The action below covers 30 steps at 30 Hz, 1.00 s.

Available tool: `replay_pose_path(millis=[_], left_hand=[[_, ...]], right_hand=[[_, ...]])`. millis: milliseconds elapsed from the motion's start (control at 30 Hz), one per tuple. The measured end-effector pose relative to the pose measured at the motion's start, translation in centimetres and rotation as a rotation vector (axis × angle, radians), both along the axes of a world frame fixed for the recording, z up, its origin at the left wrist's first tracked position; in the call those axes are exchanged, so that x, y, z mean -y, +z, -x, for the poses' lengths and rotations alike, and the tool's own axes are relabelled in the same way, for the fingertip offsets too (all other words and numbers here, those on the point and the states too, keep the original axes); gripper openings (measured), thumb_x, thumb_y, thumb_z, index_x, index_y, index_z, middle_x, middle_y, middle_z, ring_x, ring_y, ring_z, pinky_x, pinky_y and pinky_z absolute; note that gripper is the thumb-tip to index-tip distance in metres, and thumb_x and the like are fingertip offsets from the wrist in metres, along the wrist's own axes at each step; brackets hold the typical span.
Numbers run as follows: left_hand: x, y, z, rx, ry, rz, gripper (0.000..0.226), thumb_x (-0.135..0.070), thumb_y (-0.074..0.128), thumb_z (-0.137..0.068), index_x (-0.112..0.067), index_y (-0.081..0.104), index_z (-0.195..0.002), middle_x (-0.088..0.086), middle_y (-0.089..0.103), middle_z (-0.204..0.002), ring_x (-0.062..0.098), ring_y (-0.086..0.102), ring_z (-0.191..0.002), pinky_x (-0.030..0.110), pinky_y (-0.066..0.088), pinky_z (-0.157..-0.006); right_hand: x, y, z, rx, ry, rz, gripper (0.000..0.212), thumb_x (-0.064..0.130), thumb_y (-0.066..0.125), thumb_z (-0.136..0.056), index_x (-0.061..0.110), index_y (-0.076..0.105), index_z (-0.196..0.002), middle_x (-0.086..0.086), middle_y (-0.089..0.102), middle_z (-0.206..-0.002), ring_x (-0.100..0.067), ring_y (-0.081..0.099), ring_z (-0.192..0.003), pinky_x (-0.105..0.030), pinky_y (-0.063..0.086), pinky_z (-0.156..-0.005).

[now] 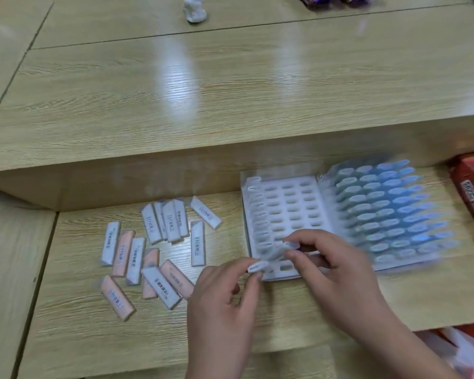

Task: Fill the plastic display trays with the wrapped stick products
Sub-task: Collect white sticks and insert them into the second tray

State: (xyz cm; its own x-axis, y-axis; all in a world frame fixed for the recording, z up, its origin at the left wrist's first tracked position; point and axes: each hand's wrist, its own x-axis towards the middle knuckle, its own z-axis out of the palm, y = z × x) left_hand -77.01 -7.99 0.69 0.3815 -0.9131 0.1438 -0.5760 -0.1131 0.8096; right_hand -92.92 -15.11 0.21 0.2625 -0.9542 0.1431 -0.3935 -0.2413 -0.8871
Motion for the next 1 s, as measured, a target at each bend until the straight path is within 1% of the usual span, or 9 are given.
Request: replay_pose_path(millis=[100,167,267,367,467,533,767,900,1000], left_hand=[[0.1,-0.4,0.1,0.088,-0.039,0.033,0.018,-0.041,0.061,-0.086,-0.045,0.066,-0.102,-0.044,0.053,-0.092,-0.004,0.052,-0.076,0.007,0.039,-0.070],[0.1,-0.9,-0.1,0.152,-0.091,0.039,0.016,-0.037,0.060,-0.089,-0.038,0.069,-0.102,-0.041,0.054,-0.091,-0.005,0.050,-0.082,0.006,0.037,-0.073],[0.0,-1.8,-0.3,0.326,-0.210,0.050,0.019,-0.029,0.055,-0.092,-0.028,0.071,-0.103,-0.025,0.066,-0.099,0.001,0.048,-0.084,0.009,0.034,-0.074],[0.1,-2.5,-0.3,0.393,-0.220,0.052,0.024,-0.028,0.052,-0.095,-0.024,0.073,-0.105,-0.017,0.070,-0.101,0.007,0.050,-0.085,0.012,0.034,-0.074],[0.2,-2.9,-0.2,0.367,-0.187,0.067,0.022,-0.029,0.052,-0.096,-0.025,0.072,-0.107,-0.017,0.070,-0.101,0.005,0.052,-0.088,0.011,0.037,-0.077],[0.2,-3.1,-0.1,0.311,-0.172,0.079,0.020,-0.030,0.055,-0.095,-0.027,0.070,-0.107,-0.019,0.069,-0.100,0.002,0.053,-0.088,0.012,0.040,-0.077],[0.0,-3.9,0.6,0.072,0.004,0.093,0.011,-0.037,0.064,-0.088,-0.035,0.065,-0.098,-0.028,0.056,-0.085,0.001,0.057,-0.078,0.021,0.049,-0.066],[0.0,-4.5,0.8,0.097,-0.020,0.173,0.009,-0.032,0.067,-0.090,-0.027,0.070,-0.097,-0.016,0.065,-0.093,0.008,0.056,-0.086,0.023,0.049,-0.074],[-0.1,-4.6,0.8,0.044,0.021,0.152,0.011,-0.033,0.067,-0.090,-0.029,0.070,-0.100,-0.007,0.055,-0.093,0.015,0.057,-0.084,0.029,0.051,-0.070]], right_hand=[[0.3,-0.4,-0.2,0.017,0.020,-0.006,0.021,0.028,0.067,-0.088,0.046,0.064,-0.098,0.022,0.066,-0.099,-0.001,0.067,-0.090,-0.010,0.052,-0.071],[0.4,-0.6,-0.1,-0.089,0.058,0.062,0.020,0.026,0.065,-0.089,0.043,0.062,-0.100,0.025,0.065,-0.098,0.001,0.066,-0.088,-0.013,0.052,-0.071],[0.5,-0.6,0.0,-0.278,0.125,0.207,0.012,0.031,0.060,-0.091,0.036,0.064,-0.102,0.024,0.065,-0.101,0.006,0.061,-0.090,-0.013,0.046,-0.077],[0.4,-0.6,-0.4,-0.433,0.181,0.294,0.015,0.037,0.055,-0.093,0.033,0.065,-0.104,0.021,0.067,-0.098,0.000,0.061,-0.091,-0.015,0.046,-0.076],[0.5,-0.5,-0.8,-0.456,0.108,0.299,0.013,0.046,0.053,-0.089,0.040,0.055,-0.100,0.021,0.065,-0.084,0.001,0.059,-0.081,-0.024,0.052,-0.061],[0.7,-0.7,-0.8,-0.430,0.112,0.325,0.014,0.046,0.058,-0.088,0.038,0.054,-0.098,0.020,0.066,-0.083,0.000,0.059,-0.079,-0.026,0.053,-0.057],[0.6,-1.8,-0.6,-0.344,0.149,0.374,0.014,0.035,0.056,-0.093,0.033,0.061,-0.106,0.019,0.067,-0.099,-0.001,0.061,-0.092,-0.017,0.047,-0.073],[0.2,-2.1,-0.4,-0.281,0.131,0.350,0.017,0.027,0.054,-0.095,0.031,0.062,-0.109,0.026,0.058,-0.106,0.001,0.061,-0.099,-0.014,0.045,-0.086],[0.0,-2.0,-0.3,-0.276,0.145,0.343,0.022,0.020,0.053,-0.094,0.029,0.063,-0.111,0.026,0.058,-0.109,0.000,0.060,-0.104,-0.016,0.045,-0.090]])
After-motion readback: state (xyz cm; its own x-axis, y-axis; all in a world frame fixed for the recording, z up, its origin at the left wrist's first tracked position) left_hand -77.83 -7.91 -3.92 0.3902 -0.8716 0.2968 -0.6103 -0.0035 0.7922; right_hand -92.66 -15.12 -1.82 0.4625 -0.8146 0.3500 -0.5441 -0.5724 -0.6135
